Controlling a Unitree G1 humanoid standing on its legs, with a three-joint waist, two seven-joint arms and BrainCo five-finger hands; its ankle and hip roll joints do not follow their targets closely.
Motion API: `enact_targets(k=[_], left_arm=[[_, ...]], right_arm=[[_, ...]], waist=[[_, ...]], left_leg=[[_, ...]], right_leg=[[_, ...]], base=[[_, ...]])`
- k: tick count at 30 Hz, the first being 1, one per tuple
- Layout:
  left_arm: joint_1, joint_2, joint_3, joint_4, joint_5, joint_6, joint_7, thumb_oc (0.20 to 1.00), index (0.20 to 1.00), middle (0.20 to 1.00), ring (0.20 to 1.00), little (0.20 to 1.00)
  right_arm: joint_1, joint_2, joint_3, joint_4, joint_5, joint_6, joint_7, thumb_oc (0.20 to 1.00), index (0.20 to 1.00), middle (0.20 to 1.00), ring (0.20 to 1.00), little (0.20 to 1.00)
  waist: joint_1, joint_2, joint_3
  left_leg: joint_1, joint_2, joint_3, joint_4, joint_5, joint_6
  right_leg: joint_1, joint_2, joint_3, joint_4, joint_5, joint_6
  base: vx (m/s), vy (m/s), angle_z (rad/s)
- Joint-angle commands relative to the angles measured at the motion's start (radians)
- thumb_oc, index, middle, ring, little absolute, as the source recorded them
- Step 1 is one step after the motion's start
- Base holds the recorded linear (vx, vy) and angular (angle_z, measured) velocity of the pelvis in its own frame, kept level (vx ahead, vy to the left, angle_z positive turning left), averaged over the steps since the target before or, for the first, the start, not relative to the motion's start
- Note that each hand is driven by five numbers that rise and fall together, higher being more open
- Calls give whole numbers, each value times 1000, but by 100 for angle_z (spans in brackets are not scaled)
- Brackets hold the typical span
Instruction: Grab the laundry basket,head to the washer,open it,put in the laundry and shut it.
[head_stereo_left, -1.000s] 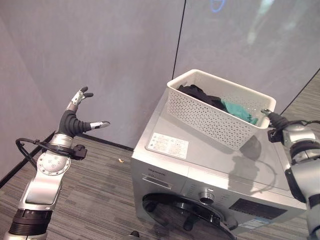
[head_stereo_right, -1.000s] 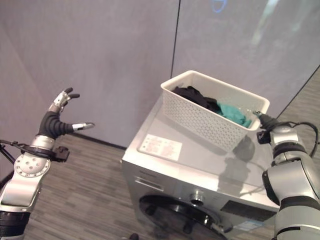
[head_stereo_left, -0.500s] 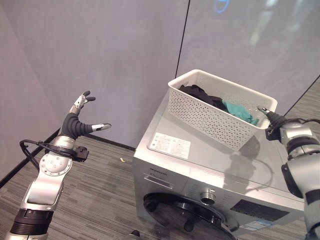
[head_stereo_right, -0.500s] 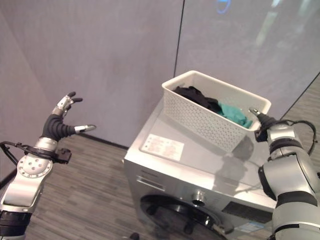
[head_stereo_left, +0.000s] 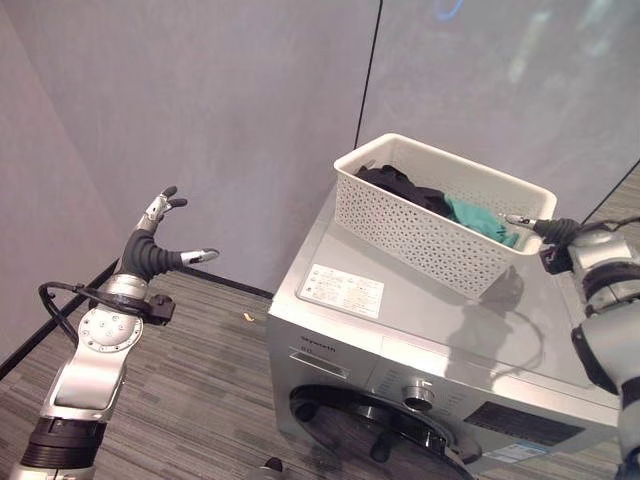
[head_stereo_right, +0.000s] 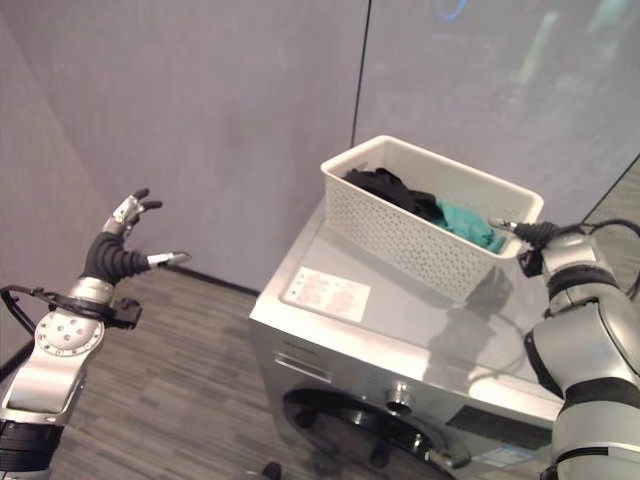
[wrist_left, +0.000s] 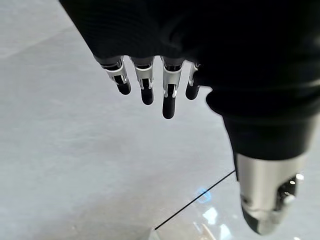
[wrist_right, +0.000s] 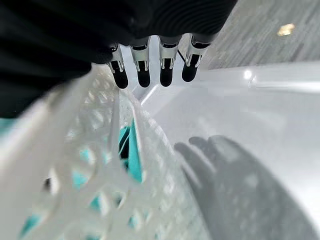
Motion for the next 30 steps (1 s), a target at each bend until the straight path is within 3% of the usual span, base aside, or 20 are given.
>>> enact_targets(k=[1, 6, 10, 19, 22, 28, 30], left_arm=[[-48, 53, 55, -50, 15, -56, 20, 1000, 1000, 1000, 1000, 1000], [-13, 41, 99, -53, 47, -55, 16, 1000, 1000, 1000, 1000, 1000], [12, 33, 115, -60, 55, -61, 13, 1000, 1000, 1000, 1000, 1000], [60, 33, 148, -65, 60, -65, 18, 1000, 1000, 1000, 1000, 1000], [91, 26, 176, -64, 65, -64, 18, 1000, 1000, 1000, 1000, 1000], [163, 6, 235, -68, 99, -60, 7, 1000, 1000, 1000, 1000, 1000], [161, 11, 229, -68, 99, -60, 7, 1000, 1000, 1000, 1000, 1000]], right_arm=[[-127, -124, 89, -93, -53, -59, 0, 1000, 1000, 1000, 1000, 1000], [-32, -245, 39, -305, -77, -64, 4, 1000, 1000, 1000, 1000, 1000], [29, -287, -44, -376, -36, -82, -26, 1000, 1000, 1000, 1000, 1000], [67, -274, -168, -381, 86, -117, -92, 1000, 1000, 1000, 1000, 1000], [133, -283, -234, -455, 96, -127, -106, 1000, 1000, 1000, 1000, 1000], [421, -297, -483, -632, 93, -142, -137, 1000, 1000, 1000, 1000, 1000], [442, -296, -503, -641, 90, -140, -137, 1000, 1000, 1000, 1000, 1000]], waist=[[21, -35, 18], [-5, -32, 17], [-17, -29, 15], [-22, -24, 12], [-32, -21, 9], [-55, -11, 5], [-50, -15, 5]], left_leg=[[41, 48, -25, 132, -235, 25], [50, 55, -15, 121, -234, 24], [57, 56, -6, 120, -238, 25], [62, 56, 1, 112, -237, 27], [61, 56, 4, 107, -234, 27], [65, 59, 6, 98, -234, 28], [66, 59, 6, 98, -234, 27]], right_leg=[[-58, -63, -60, 83, -3, 32], [-63, -61, -55, 86, -6, 32], [-63, -59, -51, 84, -7, 32], [-65, -59, -41, 75, -4, 32], [-67, -60, -39, 72, -3, 31], [-71, -58, -35, 70, -3, 30], [-71, -58, -34, 69, -3, 30]], base=[[0, 0, 0], [0, 0, 0], [-8, 6, -6], [-5, 5, -5], [-10, 4, 0], [1, 0, 0], [17, -3, -3]])
